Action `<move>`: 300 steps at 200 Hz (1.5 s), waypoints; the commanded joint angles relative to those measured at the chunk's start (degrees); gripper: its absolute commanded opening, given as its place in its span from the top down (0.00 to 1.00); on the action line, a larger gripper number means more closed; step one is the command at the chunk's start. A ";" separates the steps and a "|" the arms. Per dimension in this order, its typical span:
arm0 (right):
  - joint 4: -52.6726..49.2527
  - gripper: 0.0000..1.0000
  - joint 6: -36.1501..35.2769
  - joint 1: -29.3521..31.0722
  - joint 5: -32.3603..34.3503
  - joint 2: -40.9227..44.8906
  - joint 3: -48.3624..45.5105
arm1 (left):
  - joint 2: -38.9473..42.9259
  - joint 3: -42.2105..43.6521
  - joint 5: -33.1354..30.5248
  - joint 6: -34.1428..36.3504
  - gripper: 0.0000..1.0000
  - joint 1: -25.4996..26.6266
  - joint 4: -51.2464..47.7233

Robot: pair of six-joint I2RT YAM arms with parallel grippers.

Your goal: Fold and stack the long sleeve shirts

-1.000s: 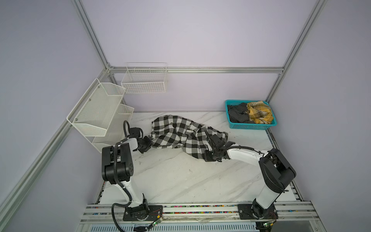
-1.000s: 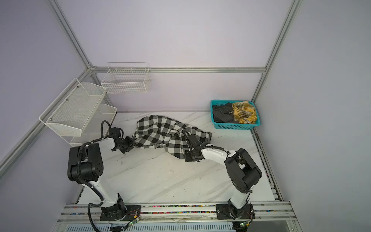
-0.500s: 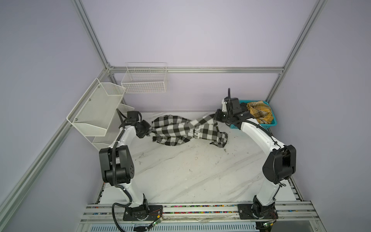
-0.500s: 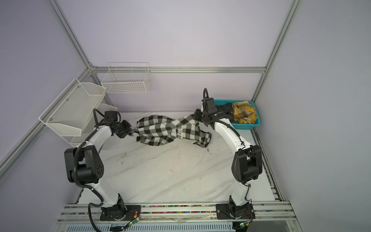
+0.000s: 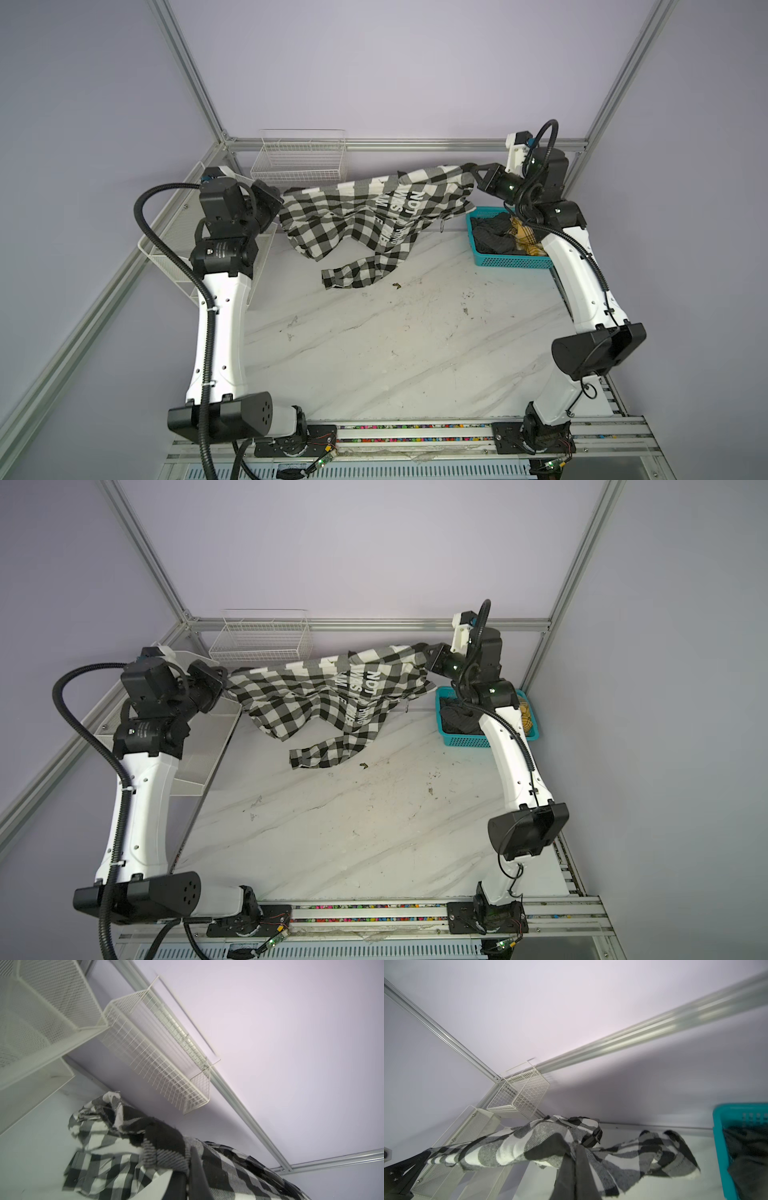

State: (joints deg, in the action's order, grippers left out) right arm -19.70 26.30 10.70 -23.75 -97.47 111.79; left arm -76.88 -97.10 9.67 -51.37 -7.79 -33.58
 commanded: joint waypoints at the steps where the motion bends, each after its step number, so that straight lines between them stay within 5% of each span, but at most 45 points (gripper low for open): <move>1: 2.63 1.00 -0.45 -1.96 4.16 8.14 -20.71 | 5.91 17.33 -3.38 2.14 1.00 1.29 -3.67; 53: 8.15 1.00 -0.67 -1.99 8.30 18.41 -61.80 | 19.82 59.20 -6.33 -4.89 1.00 10.69 -1.19; 92: 12.05 1.00 1.47 -1.82 11.11 16.67 -72.38 | 17.51 70.79 -7.38 -10.35 1.00 11.74 0.44; 191: 7.64 1.00 0.99 -1.84 5.88 24.38 -67.83 | 15.68 57.05 -10.19 -6.71 1.00 12.72 -8.41; 300: 10.87 1.00 0.82 -1.83 2.15 4.51 -53.55 | -12.39 35.90 -12.50 0.84 1.00 10.74 -0.55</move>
State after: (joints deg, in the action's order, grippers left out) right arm -10.79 26.59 9.37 -20.34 -90.17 56.49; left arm -86.63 -55.46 -0.23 -52.88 3.88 -35.66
